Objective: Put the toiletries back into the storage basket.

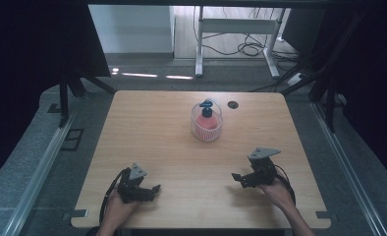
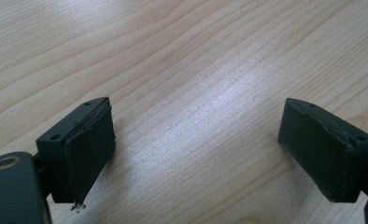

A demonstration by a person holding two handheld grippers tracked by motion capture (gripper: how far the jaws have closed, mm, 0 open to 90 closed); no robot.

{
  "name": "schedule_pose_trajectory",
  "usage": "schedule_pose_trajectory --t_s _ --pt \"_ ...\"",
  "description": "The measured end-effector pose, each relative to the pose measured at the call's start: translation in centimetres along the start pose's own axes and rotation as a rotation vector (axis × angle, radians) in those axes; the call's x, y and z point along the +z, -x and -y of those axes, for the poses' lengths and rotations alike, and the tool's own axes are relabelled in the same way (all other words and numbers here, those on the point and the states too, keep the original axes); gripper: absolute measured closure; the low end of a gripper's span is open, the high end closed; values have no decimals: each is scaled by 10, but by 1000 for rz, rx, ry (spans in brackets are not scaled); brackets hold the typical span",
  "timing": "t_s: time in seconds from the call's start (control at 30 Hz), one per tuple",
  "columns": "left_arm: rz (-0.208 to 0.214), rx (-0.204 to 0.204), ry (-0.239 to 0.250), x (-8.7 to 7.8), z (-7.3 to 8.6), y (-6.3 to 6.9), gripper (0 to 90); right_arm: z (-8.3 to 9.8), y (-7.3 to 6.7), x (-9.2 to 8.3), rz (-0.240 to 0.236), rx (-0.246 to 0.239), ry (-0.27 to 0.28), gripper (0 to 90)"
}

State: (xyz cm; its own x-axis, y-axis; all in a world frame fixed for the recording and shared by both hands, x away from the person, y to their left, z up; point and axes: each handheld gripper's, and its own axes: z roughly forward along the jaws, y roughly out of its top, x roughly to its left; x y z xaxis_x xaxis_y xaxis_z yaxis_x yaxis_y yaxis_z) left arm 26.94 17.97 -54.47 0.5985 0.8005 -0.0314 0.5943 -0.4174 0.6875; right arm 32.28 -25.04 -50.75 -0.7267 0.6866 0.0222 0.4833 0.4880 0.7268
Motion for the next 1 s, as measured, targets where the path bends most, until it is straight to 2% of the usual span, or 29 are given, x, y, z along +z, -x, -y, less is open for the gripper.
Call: schedule_pose_trajectory --t_s 0.3,0.57,0.77,0.93,1.0 --pt "-1 4 0 0 0 0 107 20 -3 3 -11 21 -30 24" --pt "-1 -3 1 0 0 1 107 36 -7 7 -11 18 -64 14" --pt "-2 -3 1 0 0 1 107 42 -9 6 2 21 -28 0" --pt "-1 -1 1 0 0 1 106 43 -12 7 33 -5 -39 0" --pt "0 -1 1 0 0 1 106 43 -12 7 32 -5 -38 0"
